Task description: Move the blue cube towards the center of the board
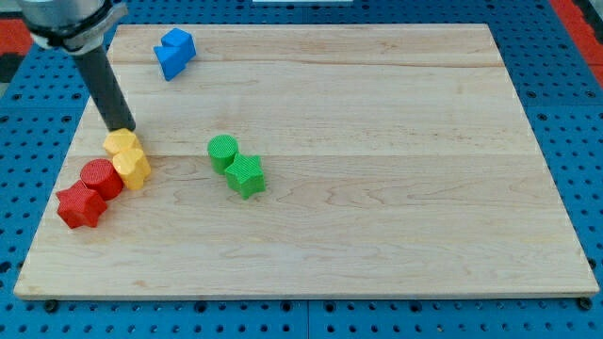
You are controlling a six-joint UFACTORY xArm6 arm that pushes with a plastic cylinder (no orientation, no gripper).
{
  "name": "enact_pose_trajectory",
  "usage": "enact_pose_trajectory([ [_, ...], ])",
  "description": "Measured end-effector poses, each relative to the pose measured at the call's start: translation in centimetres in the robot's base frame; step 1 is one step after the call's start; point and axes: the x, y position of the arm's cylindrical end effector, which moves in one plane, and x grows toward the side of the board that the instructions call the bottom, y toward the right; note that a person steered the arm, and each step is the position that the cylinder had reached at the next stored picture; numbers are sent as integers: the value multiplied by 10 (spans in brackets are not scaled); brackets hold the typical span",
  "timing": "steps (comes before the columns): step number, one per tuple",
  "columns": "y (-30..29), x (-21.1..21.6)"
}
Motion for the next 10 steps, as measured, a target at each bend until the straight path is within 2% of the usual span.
enact_pose_trajectory([
  [2, 17, -4],
  [3, -17, -34],
  [6, -35, -168],
  [7, 8, -186],
  [9, 140, -184],
  [10, 175, -150],
])
